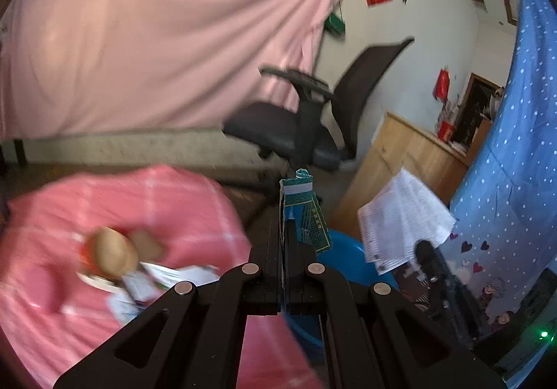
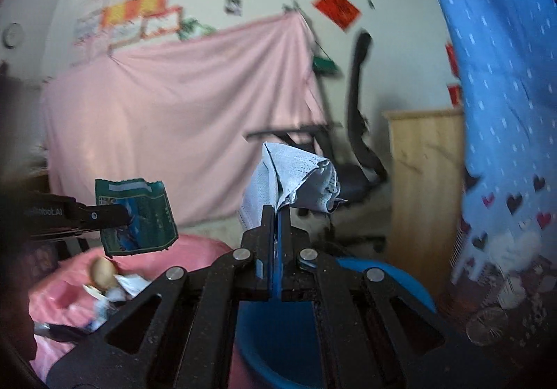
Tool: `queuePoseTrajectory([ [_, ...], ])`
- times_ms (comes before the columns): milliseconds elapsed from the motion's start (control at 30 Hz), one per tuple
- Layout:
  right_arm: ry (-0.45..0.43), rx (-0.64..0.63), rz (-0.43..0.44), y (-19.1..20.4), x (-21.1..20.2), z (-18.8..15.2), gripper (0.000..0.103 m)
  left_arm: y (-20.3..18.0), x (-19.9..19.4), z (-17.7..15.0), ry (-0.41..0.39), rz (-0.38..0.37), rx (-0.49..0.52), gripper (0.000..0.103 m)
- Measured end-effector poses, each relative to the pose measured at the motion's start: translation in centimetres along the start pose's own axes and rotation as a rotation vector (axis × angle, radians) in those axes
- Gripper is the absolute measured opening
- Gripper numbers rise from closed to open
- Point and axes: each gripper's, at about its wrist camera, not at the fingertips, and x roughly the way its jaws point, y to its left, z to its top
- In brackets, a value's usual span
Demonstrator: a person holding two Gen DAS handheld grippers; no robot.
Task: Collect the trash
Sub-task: 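Carry both items over the blue basin and open both tools to drop them, then move both tools back over the table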
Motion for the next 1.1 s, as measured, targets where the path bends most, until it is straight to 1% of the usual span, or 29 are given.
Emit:
queuePoseTrajectory([
  [100, 0.082, 0.037, -0.029, -2.2, 1.8, -0.8, 0.027, -1.3, 3.1, -0.4, 0.067, -0.02, -0.008, 0.0],
  [167, 0.124, 0.067, -0.032, -3.4, 2.6, -1.3, 0.027, -1.6, 4.9, -1.0, 0.111, -0.025, -0.009, 0.0],
  [200, 0.152, 0.091, -0.02, -4.3, 3.2, -1.5, 0.027, -1.9, 5.8, -1.1, 0.132, -0.025, -0.01, 0.0],
  [367, 0.269, 0.16, 0.006, -6.8, 5.3, -2.7, 0.027, -2.5, 8.9, -2.0, 0.204, 0.004, -0.021, 0.0],
  [533, 0.338, 0.198, 0.019, -8.5, 6.4, -3.8, 0.03, -2.5, 10.9, -2.7, 0.269, 0.031, -0.031, 0.001],
  [600, 0.352, 0.21, 0.024, -8.7, 6.5, -4.0, 0.03, -2.1, 11.3, -3.0, 0.296, 0.04, -0.042, 0.004],
  [633, 0.358, 0.214, 0.024, -8.9, 6.4, -4.1, 0.031, -1.9, 11.4, -3.1, 0.305, 0.042, -0.052, 0.009],
  [667, 0.36, 0.217, 0.025, -8.9, 6.6, -3.9, 0.031, -1.8, 11.5, -3.1, 0.309, 0.042, -0.058, 0.018],
  [733, 0.358, 0.22, 0.022, -8.7, 6.3, -3.8, 0.032, -1.6, 11.2, -3.2, 0.296, 0.044, -0.071, 0.028],
  [800, 0.347, 0.22, 0.022, -8.7, 6.0, -3.6, 0.034, -1.6, 10.8, -3.1, 0.275, 0.047, -0.07, 0.029],
  [867, 0.325, 0.219, 0.023, -8.5, 6.0, -3.2, 0.038, -1.8, 10.3, -2.9, 0.261, 0.053, -0.059, 0.029],
  [900, 0.308, 0.216, 0.027, -8.4, 5.8, -2.9, 0.043, -1.9, 9.9, -2.9, 0.249, 0.056, -0.052, 0.029],
  [933, 0.288, 0.211, 0.033, -8.2, 5.5, -2.6, 0.051, -1.9, 9.3, -2.8, 0.228, 0.062, -0.046, 0.029],
  [967, 0.265, 0.203, 0.039, -7.9, 5.3, -2.3, 0.054, -1.9, 8.7, -2.8, 0.207, 0.07, -0.039, 0.031],
  [1000, 0.241, 0.194, 0.048, -7.6, 4.9, -2.1, 0.061, -1.8, 7.8, -2.6, 0.176, 0.081, -0.033, 0.033],
  [1033, 0.217, 0.187, 0.058, -7.2, 4.4, -1.8, 0.067, -1.8, 7.0, -2.6, 0.15, 0.088, -0.029, 0.038],
  [1067, 0.195, 0.18, 0.072, -6.9, 4.1, -1.5, 0.07, -1.6, 6.1, -2.5, 0.122, 0.096, -0.026, 0.043],
  [1100, 0.181, 0.176, 0.081, -6.6, 3.9, -1.3, 0.075, -1.3, 4.9, -2.5, 0.081, 0.108, -0.027, 0.045],
])
